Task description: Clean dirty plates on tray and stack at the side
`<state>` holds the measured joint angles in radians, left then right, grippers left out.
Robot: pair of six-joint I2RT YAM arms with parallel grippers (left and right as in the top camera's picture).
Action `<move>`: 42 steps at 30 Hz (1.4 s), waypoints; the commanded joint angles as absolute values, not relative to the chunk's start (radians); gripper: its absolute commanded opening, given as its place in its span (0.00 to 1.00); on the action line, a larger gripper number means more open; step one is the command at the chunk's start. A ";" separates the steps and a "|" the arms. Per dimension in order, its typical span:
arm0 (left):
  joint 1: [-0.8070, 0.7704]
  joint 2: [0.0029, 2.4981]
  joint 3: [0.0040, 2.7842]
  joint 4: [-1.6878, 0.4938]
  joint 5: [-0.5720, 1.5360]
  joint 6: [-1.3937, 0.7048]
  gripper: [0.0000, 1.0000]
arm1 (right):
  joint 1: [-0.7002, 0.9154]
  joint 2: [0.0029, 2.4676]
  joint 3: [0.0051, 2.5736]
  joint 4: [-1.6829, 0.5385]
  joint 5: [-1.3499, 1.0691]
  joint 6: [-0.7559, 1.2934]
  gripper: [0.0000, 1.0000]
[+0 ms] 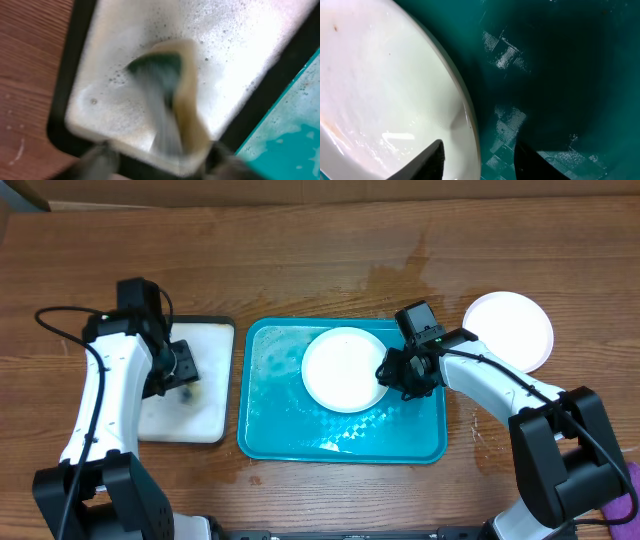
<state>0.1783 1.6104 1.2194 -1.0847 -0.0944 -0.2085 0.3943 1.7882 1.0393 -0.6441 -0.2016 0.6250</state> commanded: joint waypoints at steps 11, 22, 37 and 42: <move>0.176 1.599 1.186 -1.019 -0.077 -0.202 1.00 | 0.419 1.787 1.034 -0.639 -0.192 0.611 0.32; 0.176 1.599 1.186 -1.019 -0.077 -0.203 1.00 | 0.487 1.784 1.043 -0.623 -0.094 0.654 0.04; 0.176 1.599 1.186 -1.019 -0.077 -0.202 1.00 | 0.499 1.752 1.474 -1.056 0.217 0.436 0.04; 0.176 1.599 1.186 -1.019 -0.077 -0.202 1.00 | 0.546 1.750 1.603 -1.176 0.349 0.436 0.04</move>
<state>0.1783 1.6104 1.1858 -1.0206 -0.0853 -0.2073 0.5098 1.7851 1.5303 -1.1564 0.2276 0.4557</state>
